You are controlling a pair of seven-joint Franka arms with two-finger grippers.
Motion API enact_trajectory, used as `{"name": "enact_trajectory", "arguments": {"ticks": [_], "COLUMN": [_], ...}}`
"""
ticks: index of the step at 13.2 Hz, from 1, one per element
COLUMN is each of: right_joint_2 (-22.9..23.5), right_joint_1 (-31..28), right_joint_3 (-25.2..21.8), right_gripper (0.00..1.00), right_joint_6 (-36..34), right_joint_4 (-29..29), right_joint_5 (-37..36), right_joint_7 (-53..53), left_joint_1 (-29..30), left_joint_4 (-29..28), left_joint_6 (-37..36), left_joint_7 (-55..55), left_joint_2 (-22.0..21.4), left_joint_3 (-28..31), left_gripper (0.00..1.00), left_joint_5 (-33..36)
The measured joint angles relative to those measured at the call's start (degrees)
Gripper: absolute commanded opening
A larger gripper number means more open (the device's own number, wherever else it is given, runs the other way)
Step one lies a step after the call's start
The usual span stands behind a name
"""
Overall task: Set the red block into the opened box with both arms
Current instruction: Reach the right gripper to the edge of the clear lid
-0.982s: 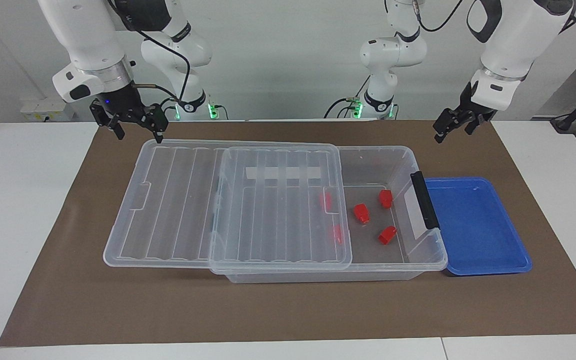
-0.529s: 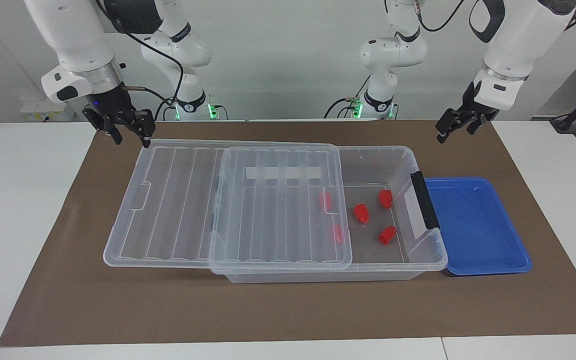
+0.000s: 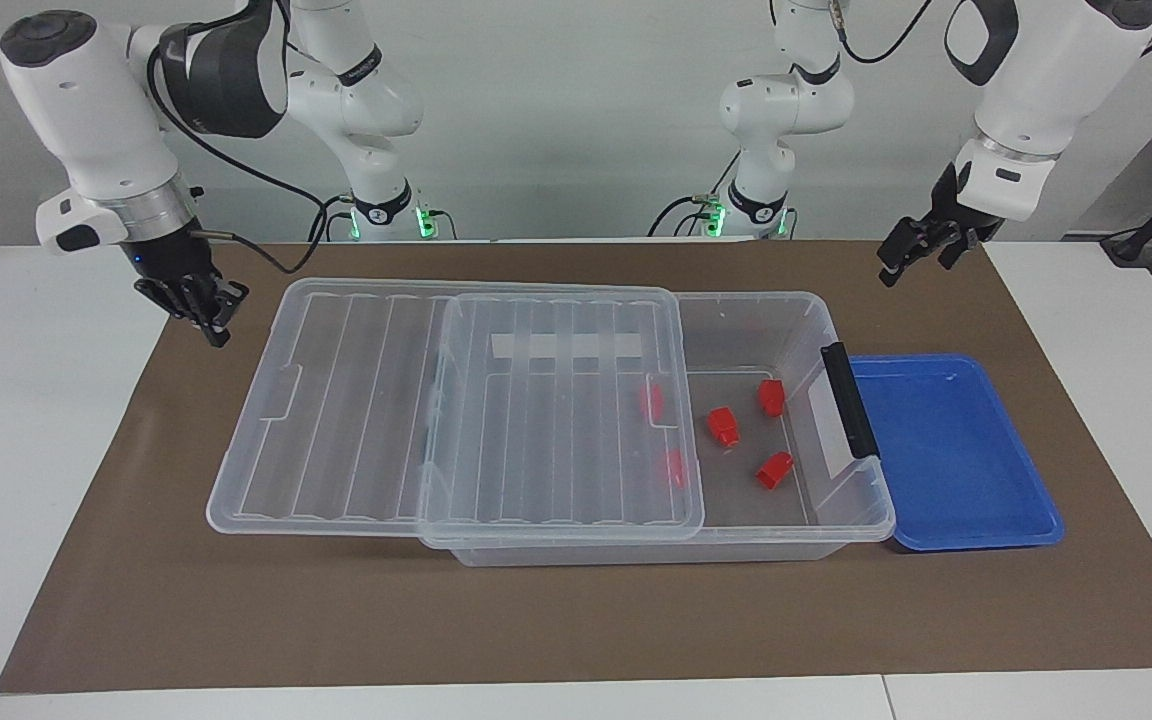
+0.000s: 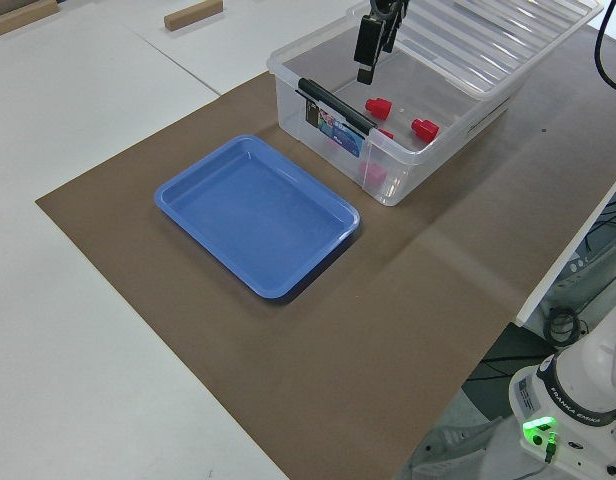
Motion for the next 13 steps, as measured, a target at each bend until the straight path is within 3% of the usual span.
{"name": "enact_trajectory", "arguments": {"ticks": [13], "right_joint_2": [4.43], "right_joint_1": [-2.57], "right_joint_3": [0.20], "right_gripper": [0.00], "right_joint_6": [9.22], "right_joint_4": [-5.67], "right_joint_5": [0.00], "right_joint_7": [-2.11], "left_joint_1": [0.08], "left_joint_4": [0.00], "left_joint_6": [0.00], "left_joint_7": [-0.02], "left_joint_2": [0.00], "left_joint_3": [0.56], "left_gripper": [1.00], "left_joint_5": [0.00]}}
